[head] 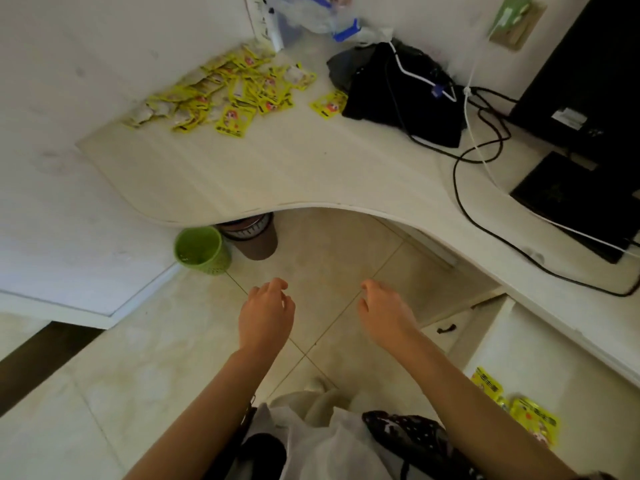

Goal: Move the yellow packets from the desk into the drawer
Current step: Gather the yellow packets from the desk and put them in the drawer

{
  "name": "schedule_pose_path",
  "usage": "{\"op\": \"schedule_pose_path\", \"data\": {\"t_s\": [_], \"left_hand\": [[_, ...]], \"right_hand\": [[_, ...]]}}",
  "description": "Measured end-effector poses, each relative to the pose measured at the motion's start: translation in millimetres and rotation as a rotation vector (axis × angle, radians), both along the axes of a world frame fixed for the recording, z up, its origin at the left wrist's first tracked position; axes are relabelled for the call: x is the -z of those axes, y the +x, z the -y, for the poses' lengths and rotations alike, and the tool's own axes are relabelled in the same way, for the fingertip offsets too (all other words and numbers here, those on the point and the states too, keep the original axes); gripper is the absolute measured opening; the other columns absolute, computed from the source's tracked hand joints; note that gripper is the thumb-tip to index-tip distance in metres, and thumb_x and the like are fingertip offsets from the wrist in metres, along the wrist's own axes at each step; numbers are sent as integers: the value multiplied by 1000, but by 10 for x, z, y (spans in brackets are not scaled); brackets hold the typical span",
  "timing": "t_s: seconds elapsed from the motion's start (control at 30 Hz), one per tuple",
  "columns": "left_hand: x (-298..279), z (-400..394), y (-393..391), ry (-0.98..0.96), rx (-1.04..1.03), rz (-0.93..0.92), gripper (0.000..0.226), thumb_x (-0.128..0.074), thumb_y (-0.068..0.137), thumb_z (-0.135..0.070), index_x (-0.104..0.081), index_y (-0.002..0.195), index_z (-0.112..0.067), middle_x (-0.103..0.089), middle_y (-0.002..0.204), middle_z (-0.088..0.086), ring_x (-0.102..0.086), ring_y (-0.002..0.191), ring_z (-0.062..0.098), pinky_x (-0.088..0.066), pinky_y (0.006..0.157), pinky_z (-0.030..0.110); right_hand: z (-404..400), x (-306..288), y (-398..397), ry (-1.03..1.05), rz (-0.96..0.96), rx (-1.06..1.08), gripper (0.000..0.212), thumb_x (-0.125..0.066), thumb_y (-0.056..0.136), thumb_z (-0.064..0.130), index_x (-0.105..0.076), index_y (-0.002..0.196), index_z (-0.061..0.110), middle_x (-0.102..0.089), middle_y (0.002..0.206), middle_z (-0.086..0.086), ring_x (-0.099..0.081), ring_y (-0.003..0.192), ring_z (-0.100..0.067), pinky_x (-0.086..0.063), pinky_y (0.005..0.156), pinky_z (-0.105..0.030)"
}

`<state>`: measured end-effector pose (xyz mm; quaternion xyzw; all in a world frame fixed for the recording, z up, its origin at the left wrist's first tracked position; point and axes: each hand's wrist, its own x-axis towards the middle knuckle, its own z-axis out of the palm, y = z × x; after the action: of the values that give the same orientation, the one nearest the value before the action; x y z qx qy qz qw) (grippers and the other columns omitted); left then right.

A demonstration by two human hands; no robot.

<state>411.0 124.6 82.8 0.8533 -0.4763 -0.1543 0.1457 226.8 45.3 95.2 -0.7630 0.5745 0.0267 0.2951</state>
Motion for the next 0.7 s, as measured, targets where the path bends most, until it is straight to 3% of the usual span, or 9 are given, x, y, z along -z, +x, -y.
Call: {"op": "schedule_pose_path", "data": {"t_s": [0.23,0.47,0.7], "left_hand": [[-14,502,642,-21,-60,14,25,-50,91,-21,-60,113,-16,-68,105,1,-56,103,23,-48,85,37],[27,1198,1031,-47,-87,7,22,-52,90,-20,-62,109,-15,-66,100,1,-57,98,23,-50,80,37],[63,2000,1331,-9,-162,-36,23,-49,92,-22,-60,112,-16,-67,103,0,-54,103,21,-50,82,39]], "right_hand": [[544,-33,616,-45,-7,-43,28,-39,97,23,-53,119,12,-61,112,-8,-59,98,-25,-53,81,-39],[1396,18,1068,-97,17,-118,25,-41,96,21,-55,113,9,-62,109,-11,-58,100,-29,-47,82,-37],[2365,13,1403,-104,-1,-208,34,-40,98,27,-49,128,15,-59,123,-7,-54,112,-26,-49,90,-39]]}}
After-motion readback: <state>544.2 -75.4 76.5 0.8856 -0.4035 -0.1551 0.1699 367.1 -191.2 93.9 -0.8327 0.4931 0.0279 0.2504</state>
